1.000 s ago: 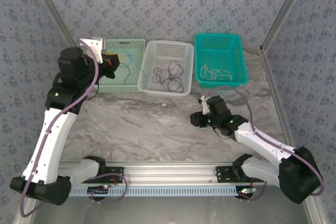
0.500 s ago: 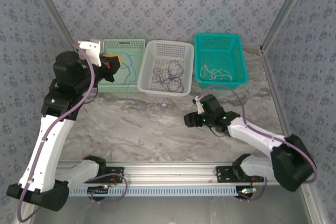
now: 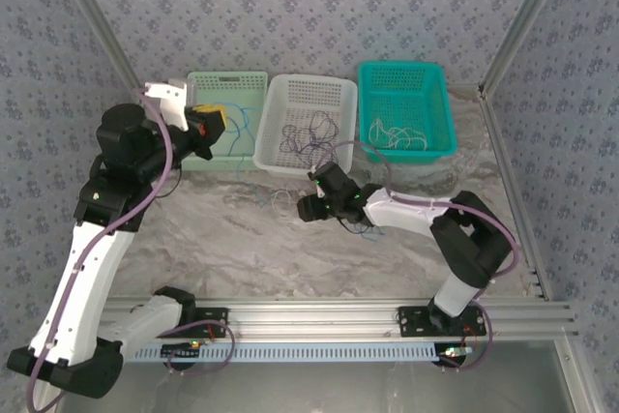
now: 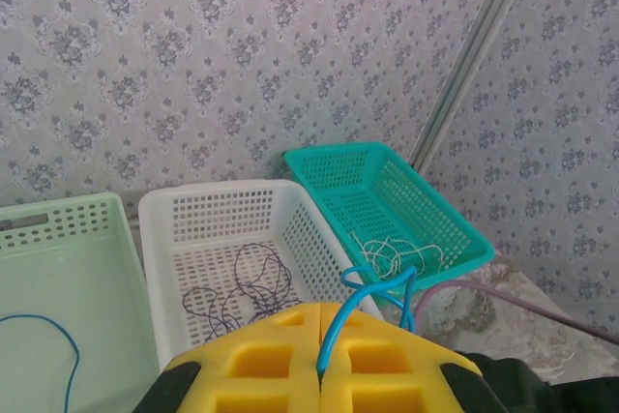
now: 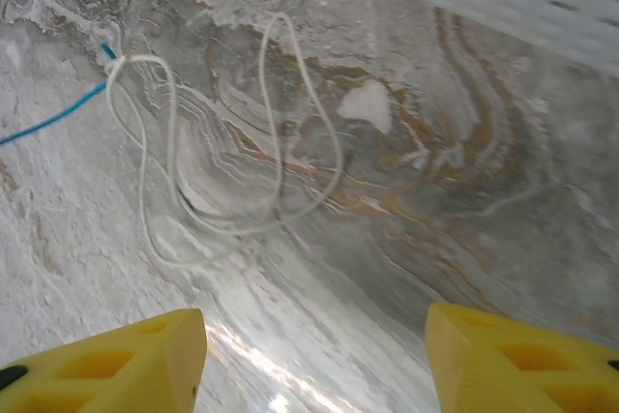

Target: Untangle the cables

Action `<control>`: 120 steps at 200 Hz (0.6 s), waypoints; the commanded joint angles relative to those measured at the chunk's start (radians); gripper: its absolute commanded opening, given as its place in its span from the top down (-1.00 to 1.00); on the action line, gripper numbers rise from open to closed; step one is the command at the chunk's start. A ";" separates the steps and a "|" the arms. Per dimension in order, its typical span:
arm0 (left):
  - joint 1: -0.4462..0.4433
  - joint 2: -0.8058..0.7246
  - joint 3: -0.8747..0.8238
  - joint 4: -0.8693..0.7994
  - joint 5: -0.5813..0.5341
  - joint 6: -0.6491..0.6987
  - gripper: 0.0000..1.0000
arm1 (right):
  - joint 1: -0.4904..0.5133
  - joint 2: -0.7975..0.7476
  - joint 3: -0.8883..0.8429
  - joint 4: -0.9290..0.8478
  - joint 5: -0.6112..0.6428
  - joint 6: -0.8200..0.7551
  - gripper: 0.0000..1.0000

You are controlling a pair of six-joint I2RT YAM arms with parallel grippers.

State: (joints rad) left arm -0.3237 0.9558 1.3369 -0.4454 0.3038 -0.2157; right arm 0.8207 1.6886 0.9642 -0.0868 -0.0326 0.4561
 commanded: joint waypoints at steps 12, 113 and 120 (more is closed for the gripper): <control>-0.005 -0.029 -0.007 0.014 0.016 -0.006 1.00 | 0.069 0.056 0.070 -0.026 0.065 -0.036 -0.26; -0.005 -0.021 0.005 -0.004 0.012 -0.008 1.00 | 0.193 0.137 0.101 -0.017 0.268 -0.433 -0.33; -0.005 -0.021 0.004 -0.002 0.012 -0.011 1.00 | 0.198 0.146 0.108 -0.020 0.269 -0.451 -0.33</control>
State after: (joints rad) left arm -0.3237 0.9379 1.3304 -0.4473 0.3035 -0.2153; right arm 0.9882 1.8030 1.0241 -0.0746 0.1608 0.1360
